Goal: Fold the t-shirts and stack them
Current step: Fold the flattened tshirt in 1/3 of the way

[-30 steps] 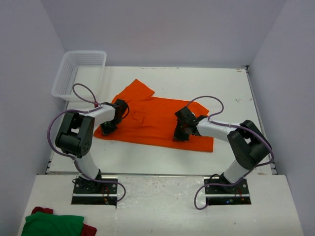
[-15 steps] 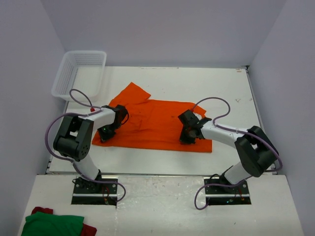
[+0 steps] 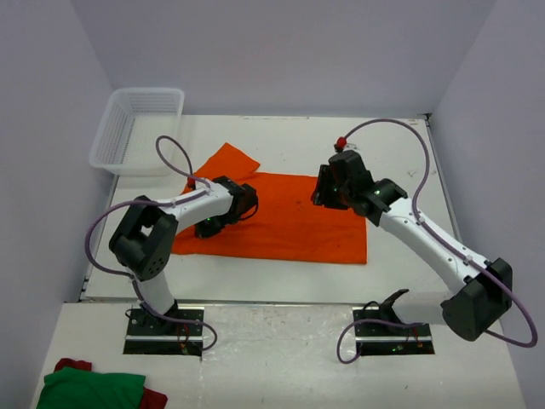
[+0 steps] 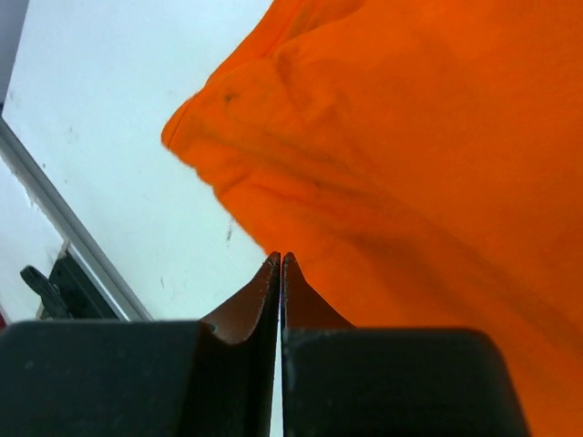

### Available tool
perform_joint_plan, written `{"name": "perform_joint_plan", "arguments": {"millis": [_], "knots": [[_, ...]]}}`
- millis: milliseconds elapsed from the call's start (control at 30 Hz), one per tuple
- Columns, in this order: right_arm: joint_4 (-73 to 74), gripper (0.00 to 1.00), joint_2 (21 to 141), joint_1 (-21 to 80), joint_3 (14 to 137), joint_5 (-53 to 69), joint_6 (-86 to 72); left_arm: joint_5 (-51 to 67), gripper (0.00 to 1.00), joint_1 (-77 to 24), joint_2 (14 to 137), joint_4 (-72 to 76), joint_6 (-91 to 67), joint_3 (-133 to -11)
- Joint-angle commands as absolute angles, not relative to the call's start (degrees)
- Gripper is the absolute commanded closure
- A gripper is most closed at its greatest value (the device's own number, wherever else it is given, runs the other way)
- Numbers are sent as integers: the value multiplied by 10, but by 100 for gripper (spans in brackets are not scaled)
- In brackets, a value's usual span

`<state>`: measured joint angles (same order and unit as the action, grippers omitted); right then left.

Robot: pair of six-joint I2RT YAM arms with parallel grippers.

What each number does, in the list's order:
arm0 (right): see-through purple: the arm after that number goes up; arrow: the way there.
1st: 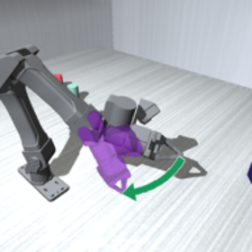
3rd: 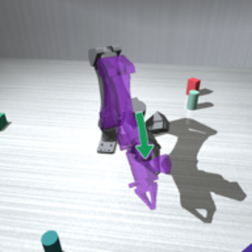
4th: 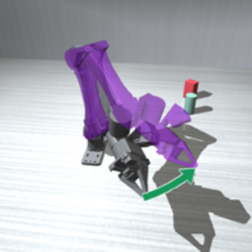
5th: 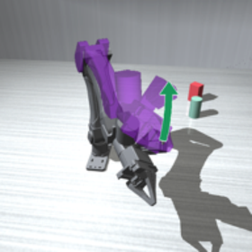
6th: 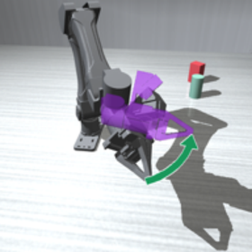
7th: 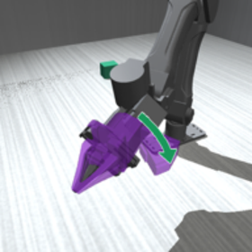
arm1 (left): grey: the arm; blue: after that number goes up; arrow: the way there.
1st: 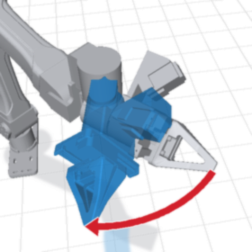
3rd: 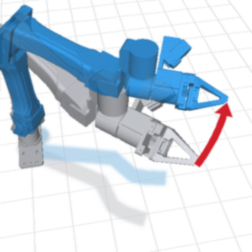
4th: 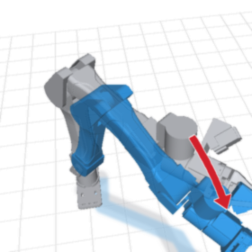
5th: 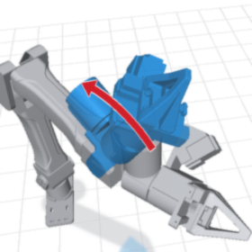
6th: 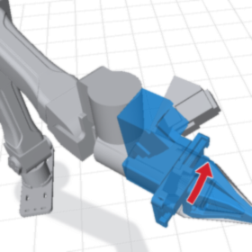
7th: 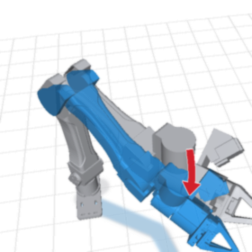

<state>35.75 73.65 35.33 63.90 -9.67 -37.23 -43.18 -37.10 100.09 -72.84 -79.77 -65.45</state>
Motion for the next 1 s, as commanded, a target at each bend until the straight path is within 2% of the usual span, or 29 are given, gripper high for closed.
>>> {"name": "perform_joint_plan", "arguments": {"millis": [0, 67, 133, 200, 233, 267, 333, 433, 567, 733, 833, 967], "knots": [[407, 47, 758, 275, 691, -92, -325, -497, 100, -369, 1040, -755, -774, -730], [407, 43, 794, 235, 720, -16, -309, -506, 100, -370, 1048, -749, -731, -784], [425, 46, 850, 191, 753, -4, -294, -495, 100, -370, 1053, -702, -674, -815], [443, 59, 894, 154, 810, -4, -280, -461, 100, -370, 1047, -629, -580, -845], [472, 75, 916, 142, 832, -4, -278, -447, 100, -369, 1043, -608, -553, -850], [476, 86, 958, 121, 860, 1, -273, -422, 100, -370, 1040, -587, -510, -857], [496, 92, 1017, 102, 888, 28, -258, -399, 100, -371, 1027, -543, -467, -862], [505, 88, 1058, 69, 916, 40, -245, -387, 100, -371, 1017, -501, -416, -869], [503, 71, 1093, 20, 920, 75, -233, -388, 100, -369, 1027, -497, -391, -908], [506, 68, 1121, -23, 926, 119, -226, -361, 100, -369, 1034, -485, -378, -923], [506, 63, 1141, -32, 933, 141, -225, -357, 100, -370, 1033, -474, -372, -916], [510, 64, 1179, -40, 959, 172, -223, -345, 100, -370, 1034, -470, -367, -918]]}}
